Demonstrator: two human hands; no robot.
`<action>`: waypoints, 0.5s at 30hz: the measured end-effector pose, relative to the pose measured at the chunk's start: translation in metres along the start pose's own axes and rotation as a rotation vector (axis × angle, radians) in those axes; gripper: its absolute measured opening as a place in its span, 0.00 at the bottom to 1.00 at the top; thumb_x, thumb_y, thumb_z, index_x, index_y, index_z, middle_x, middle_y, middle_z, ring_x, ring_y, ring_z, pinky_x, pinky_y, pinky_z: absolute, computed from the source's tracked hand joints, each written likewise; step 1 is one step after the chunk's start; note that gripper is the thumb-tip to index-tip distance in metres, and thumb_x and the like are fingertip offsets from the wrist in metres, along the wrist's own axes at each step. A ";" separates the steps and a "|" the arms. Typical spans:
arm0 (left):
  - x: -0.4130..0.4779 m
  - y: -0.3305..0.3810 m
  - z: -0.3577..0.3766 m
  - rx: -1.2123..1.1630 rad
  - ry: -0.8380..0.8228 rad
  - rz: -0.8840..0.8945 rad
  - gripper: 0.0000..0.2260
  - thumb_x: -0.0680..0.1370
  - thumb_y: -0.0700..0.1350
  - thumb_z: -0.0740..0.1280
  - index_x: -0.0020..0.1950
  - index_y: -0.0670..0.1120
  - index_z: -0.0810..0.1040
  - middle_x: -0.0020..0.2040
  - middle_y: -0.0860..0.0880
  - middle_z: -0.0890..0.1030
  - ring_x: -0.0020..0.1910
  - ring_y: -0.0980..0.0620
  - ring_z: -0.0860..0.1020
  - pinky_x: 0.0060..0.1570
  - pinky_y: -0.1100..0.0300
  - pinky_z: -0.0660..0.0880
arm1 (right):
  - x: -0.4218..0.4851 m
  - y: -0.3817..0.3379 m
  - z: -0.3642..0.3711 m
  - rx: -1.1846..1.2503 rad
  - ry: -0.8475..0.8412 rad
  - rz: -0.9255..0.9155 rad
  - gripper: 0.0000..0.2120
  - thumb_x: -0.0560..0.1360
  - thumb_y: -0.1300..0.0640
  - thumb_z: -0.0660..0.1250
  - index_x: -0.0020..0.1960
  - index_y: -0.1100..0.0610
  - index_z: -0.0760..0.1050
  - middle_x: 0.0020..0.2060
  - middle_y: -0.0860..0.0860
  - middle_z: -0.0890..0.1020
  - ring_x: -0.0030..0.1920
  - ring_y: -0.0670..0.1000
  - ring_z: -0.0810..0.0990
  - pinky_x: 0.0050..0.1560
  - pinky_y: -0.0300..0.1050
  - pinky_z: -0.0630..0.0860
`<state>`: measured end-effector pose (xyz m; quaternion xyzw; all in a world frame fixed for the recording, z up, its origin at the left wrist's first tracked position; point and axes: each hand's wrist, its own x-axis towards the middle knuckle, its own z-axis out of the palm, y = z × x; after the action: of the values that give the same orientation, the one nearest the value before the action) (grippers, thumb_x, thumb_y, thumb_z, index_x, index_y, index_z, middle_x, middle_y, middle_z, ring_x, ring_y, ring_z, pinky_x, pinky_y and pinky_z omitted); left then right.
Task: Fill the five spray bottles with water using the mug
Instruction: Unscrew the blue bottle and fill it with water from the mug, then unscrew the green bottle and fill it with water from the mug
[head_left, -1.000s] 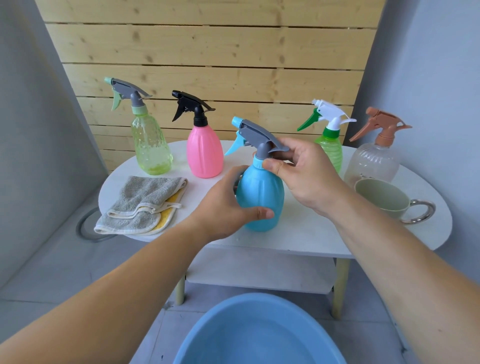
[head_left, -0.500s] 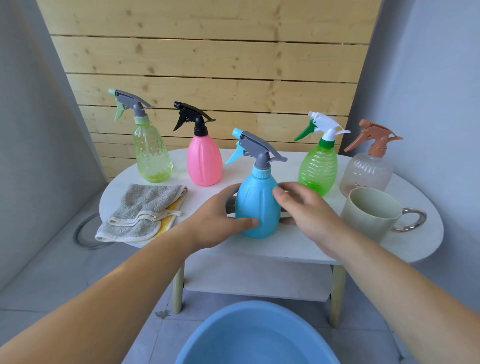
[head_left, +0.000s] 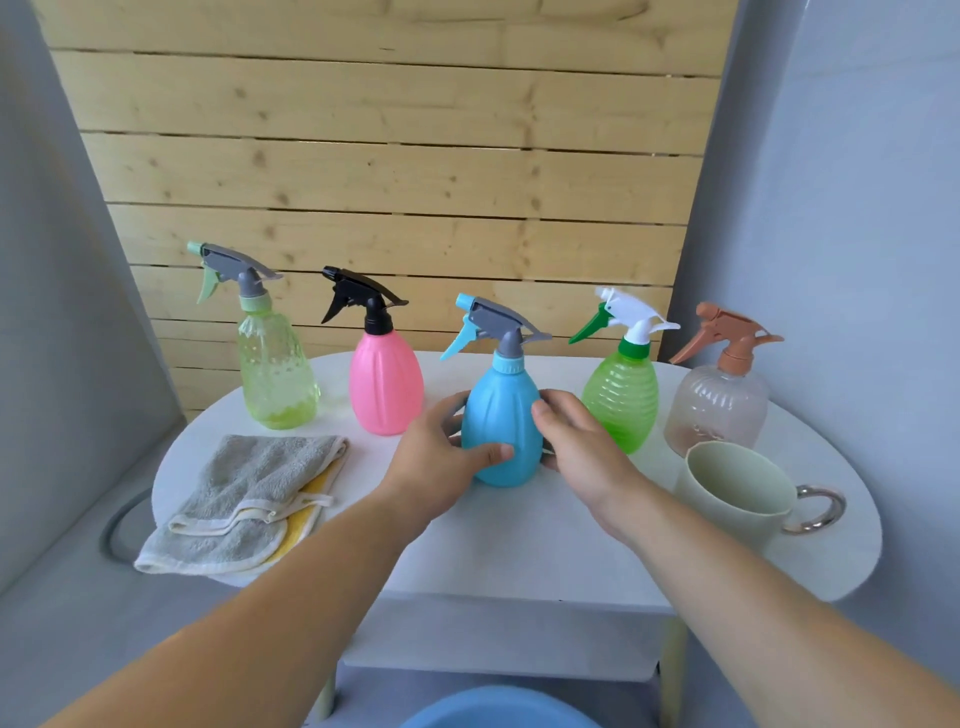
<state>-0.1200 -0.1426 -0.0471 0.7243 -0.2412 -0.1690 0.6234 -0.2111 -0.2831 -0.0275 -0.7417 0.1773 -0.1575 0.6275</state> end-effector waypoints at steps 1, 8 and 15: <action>0.006 0.001 0.002 -0.003 0.017 0.002 0.28 0.72 0.38 0.81 0.69 0.54 0.77 0.57 0.52 0.86 0.53 0.52 0.86 0.53 0.55 0.84 | 0.008 0.000 0.001 0.001 0.001 -0.007 0.18 0.68 0.35 0.60 0.54 0.41 0.77 0.55 0.46 0.83 0.60 0.51 0.80 0.66 0.60 0.73; 0.045 0.003 0.012 0.005 0.059 -0.005 0.29 0.72 0.40 0.81 0.67 0.58 0.75 0.61 0.50 0.84 0.59 0.48 0.84 0.60 0.47 0.82 | 0.043 -0.002 0.007 0.030 0.102 0.012 0.17 0.77 0.45 0.56 0.53 0.56 0.74 0.58 0.58 0.80 0.63 0.60 0.77 0.67 0.64 0.70; 0.052 0.006 0.005 0.044 0.063 -0.025 0.29 0.74 0.42 0.79 0.72 0.55 0.74 0.56 0.55 0.81 0.59 0.50 0.80 0.50 0.60 0.79 | 0.054 -0.002 0.012 0.050 0.109 0.049 0.12 0.83 0.50 0.55 0.55 0.49 0.77 0.59 0.47 0.78 0.64 0.50 0.76 0.71 0.56 0.68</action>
<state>-0.0807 -0.1763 -0.0390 0.7457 -0.2161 -0.1484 0.6126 -0.1580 -0.2972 -0.0273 -0.7116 0.2254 -0.1868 0.6387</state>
